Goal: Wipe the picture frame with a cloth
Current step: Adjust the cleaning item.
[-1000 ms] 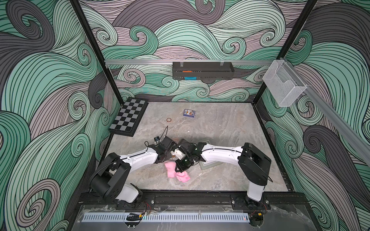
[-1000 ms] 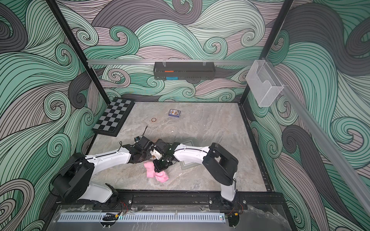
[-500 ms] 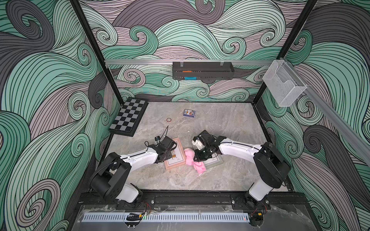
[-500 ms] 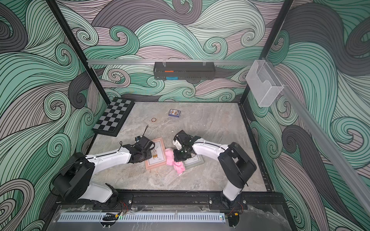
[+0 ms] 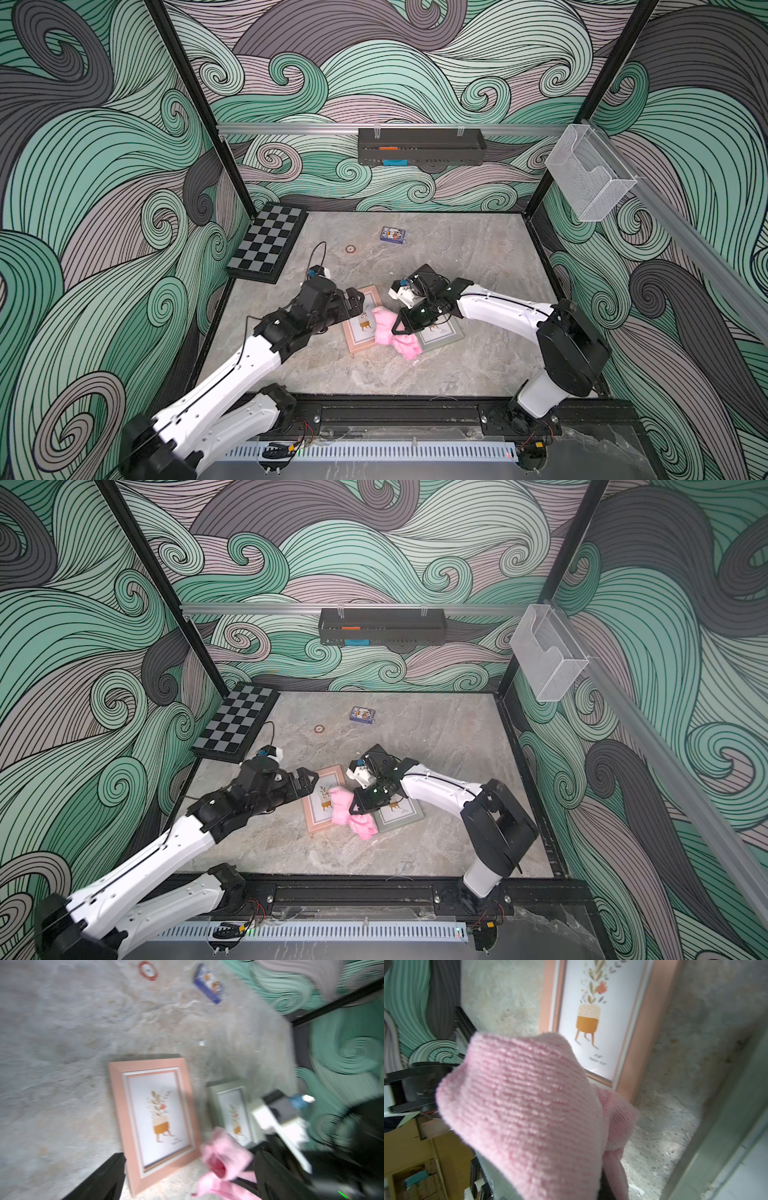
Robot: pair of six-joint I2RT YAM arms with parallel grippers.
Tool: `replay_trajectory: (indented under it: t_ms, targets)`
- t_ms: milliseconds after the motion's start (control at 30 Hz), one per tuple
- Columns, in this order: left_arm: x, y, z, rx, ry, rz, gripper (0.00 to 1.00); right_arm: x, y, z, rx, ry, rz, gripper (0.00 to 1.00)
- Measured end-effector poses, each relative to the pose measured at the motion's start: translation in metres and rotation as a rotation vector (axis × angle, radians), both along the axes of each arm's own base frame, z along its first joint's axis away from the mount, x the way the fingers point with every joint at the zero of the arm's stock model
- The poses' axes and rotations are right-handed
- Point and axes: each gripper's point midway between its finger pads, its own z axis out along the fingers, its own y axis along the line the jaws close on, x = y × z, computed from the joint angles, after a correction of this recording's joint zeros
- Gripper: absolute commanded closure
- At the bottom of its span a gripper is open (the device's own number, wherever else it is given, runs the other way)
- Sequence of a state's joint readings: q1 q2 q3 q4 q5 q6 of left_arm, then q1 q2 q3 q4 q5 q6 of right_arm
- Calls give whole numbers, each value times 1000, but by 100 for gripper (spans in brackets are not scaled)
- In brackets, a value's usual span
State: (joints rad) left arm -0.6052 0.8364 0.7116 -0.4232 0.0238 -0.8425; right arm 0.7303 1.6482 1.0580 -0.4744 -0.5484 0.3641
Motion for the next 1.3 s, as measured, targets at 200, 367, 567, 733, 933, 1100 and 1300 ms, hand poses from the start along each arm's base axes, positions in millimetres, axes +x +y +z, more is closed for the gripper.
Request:
replay_trajectory:
  t_ms: [200, 367, 567, 733, 933, 1100, 1300]
  targets:
    - [-23, -24, -7, -145, -10, -166, 1, -1, 35, 39, 213, 76, 67, 100]
    - [-37, -30, -44, -176, 59, -213, 1, -2, 51, 67, 339, 123, 112, 100]
    - [-32, -29, -21, -241, -27, -204, 1, -7, 60, 88, 438, 165, 149, 100]
    - [-28, -28, -12, -315, -60, -175, 1, -17, 69, 94, 473, 177, 191, 100]
    - [-21, -33, -15, -410, -23, -153, 4, -16, 73, 87, 459, 190, 187, 100]
    - [-16, -27, -7, -443, -33, -123, 44, -17, 76, 84, 453, 189, 193, 100]
    - [-14, -18, -5, -434, -31, -95, 82, -17, 76, 83, 455, 185, 197, 100]
